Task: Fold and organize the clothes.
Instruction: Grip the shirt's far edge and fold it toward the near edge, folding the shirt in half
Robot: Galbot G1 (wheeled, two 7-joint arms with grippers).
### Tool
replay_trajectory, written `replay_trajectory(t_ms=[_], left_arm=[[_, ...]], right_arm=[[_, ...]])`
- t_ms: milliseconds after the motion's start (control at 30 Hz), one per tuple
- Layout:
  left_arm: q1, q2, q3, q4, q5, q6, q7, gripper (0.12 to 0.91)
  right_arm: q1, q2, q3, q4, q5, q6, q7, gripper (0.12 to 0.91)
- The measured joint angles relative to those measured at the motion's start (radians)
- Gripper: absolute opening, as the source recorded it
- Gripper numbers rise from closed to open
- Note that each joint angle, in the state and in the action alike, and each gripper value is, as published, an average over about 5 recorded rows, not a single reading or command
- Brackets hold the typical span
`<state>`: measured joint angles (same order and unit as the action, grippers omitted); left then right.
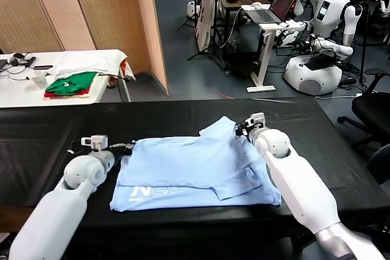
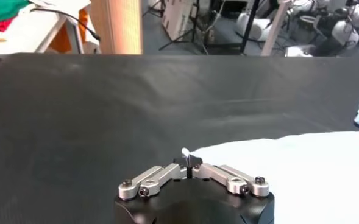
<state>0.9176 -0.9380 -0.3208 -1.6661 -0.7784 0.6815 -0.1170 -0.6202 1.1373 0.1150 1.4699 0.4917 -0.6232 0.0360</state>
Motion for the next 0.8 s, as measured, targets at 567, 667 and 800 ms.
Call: replay_trajectory(t_ms=[567, 667, 800], left_arm=[[0.244, 0.083, -0.138, -0.231, 0.077, -0.064, 0.005, 0.148], [0.291, 0.075, -0.157, -0.268, 0.092, -0.066, 0.006, 0.148], [0.355, 0.066, -0.176, -0.314, 0.11, -0.068, 0.008, 0.148]], right_arm=[[-0.298, -0.128, 0.132, 0.4, -0.056, -0.081, 0.03, 0.141], [-0.354, -0.149, 0.148, 0.459, -0.056, -0.105, 0.041, 0.141], [-0.43, -0.171, 0.176, 0.523, -0.053, -0.113, 0.05, 0.141]])
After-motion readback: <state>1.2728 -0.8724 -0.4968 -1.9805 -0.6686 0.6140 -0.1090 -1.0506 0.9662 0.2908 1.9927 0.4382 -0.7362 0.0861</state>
